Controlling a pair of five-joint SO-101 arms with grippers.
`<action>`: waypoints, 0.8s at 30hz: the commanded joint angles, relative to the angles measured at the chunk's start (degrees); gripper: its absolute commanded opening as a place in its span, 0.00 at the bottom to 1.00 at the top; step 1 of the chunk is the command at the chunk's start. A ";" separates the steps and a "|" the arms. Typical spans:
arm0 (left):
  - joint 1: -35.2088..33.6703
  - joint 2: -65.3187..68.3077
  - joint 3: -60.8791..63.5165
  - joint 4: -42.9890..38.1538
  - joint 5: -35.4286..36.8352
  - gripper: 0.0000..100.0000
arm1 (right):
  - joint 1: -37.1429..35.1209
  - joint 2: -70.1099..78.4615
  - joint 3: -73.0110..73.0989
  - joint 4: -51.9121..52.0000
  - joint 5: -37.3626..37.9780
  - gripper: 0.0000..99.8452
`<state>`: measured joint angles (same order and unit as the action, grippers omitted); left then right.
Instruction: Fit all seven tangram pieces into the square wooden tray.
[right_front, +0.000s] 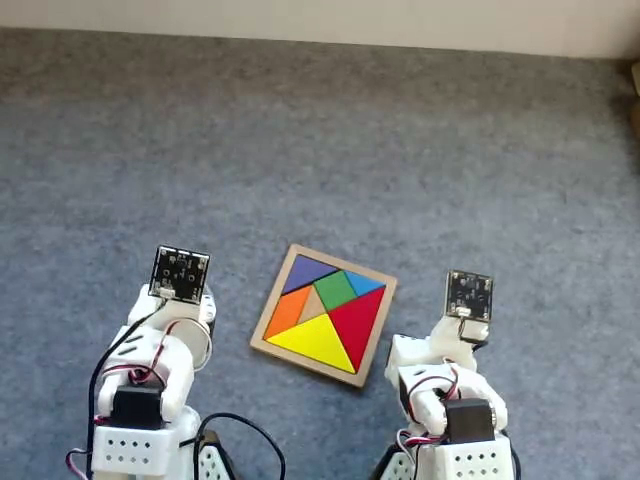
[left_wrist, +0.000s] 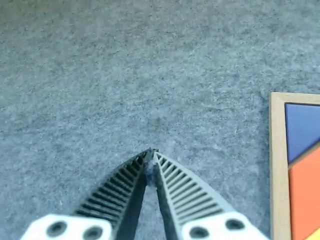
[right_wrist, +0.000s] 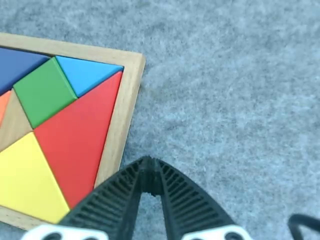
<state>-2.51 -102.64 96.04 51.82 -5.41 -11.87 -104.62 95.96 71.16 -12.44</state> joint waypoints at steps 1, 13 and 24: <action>-0.66 -0.66 1.10 0.53 0.26 0.00 | -0.48 -0.66 8.57 0.48 -0.53 0.01; -0.66 -1.19 1.10 13.63 0.18 0.00 | -0.48 -0.66 8.57 0.48 -0.53 0.01; -0.57 -1.19 1.10 25.32 0.26 0.00 | -0.48 -0.66 8.57 0.48 -0.53 0.01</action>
<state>-2.51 -102.64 96.04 74.86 -5.41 -11.87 -104.62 95.96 71.16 -12.44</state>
